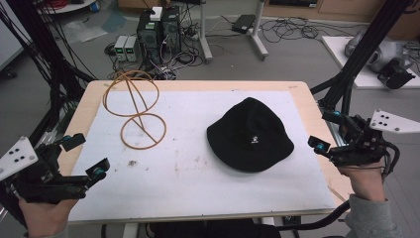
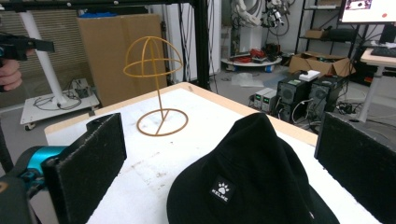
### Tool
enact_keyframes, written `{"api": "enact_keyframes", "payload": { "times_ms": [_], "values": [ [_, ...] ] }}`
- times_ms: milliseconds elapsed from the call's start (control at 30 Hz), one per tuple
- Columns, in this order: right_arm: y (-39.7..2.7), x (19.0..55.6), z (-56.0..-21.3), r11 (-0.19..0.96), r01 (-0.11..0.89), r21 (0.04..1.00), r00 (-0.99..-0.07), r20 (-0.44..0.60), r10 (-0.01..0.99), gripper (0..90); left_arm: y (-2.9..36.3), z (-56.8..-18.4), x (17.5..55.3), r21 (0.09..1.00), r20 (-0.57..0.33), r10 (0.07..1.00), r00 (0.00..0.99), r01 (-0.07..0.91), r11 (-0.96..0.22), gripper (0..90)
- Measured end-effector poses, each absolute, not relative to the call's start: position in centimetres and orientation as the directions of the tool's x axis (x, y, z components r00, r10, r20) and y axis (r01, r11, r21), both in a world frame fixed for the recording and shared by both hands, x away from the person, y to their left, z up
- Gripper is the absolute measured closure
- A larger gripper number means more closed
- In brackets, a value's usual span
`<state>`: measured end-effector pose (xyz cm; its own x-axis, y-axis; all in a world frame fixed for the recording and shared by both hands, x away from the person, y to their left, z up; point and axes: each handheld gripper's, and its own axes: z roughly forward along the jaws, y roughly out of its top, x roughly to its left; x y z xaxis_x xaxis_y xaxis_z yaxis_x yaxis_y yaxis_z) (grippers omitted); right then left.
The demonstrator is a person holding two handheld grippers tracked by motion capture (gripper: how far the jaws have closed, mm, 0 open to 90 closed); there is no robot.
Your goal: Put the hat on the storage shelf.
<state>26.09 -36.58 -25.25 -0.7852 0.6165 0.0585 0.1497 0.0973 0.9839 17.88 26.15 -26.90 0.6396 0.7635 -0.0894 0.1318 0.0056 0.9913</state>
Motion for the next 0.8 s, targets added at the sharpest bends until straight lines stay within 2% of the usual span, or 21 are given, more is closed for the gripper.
{"api": "enact_keyframes", "payload": {
  "times_ms": [800],
  "values": [
    [-35.8,28.3,-25.9,0.151,0.138,0.979,-0.816,0.026,0.577,1.2,25.6,-27.5,18.7,0.987,-0.085,0.760,0.644,0.160,-0.025,1.7]
  ]
}}
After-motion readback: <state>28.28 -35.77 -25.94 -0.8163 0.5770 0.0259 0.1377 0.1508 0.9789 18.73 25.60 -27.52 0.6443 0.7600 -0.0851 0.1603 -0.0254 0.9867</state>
